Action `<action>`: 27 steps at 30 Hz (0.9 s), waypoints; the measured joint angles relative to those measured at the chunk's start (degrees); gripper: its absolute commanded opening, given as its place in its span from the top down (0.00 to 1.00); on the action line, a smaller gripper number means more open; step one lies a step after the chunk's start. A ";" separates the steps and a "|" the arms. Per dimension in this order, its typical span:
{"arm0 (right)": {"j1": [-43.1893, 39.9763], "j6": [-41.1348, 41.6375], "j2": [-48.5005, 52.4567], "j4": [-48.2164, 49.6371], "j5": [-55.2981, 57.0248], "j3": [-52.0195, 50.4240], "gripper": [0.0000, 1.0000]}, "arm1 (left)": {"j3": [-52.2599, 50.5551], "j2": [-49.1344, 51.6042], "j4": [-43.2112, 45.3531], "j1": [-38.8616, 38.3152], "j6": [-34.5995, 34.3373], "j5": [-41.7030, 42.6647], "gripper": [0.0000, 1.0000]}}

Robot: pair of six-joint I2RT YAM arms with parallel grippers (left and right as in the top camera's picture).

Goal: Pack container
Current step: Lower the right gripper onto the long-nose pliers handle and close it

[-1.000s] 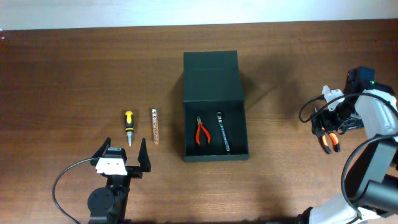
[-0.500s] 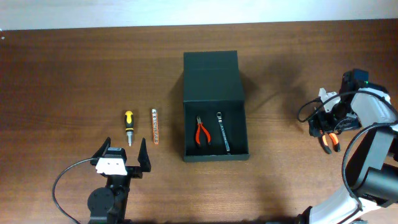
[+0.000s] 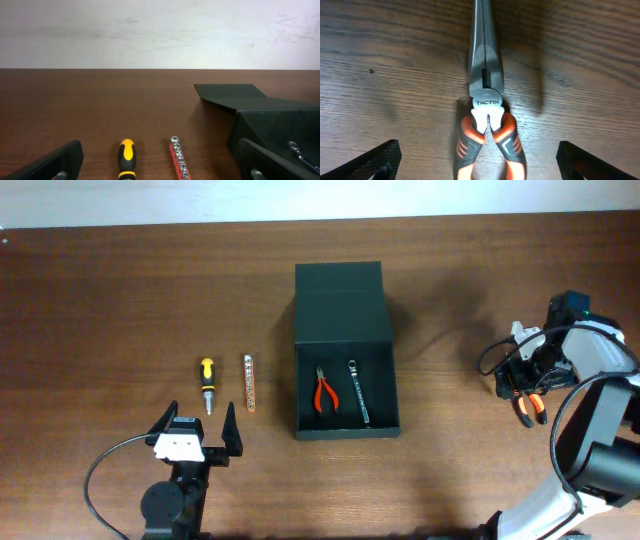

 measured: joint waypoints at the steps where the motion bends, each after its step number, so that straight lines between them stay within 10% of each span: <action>1: 0.00 -0.02 0.52 0.13 0.00 0.00 0.01 | 0.00 0.00 0.00 0.00 0.00 0.00 0.01; 27: -0.02 0.02 3.02 0.98 -0.31 0.02 0.01 | 0.00 0.00 0.00 0.00 0.00 0.00 0.01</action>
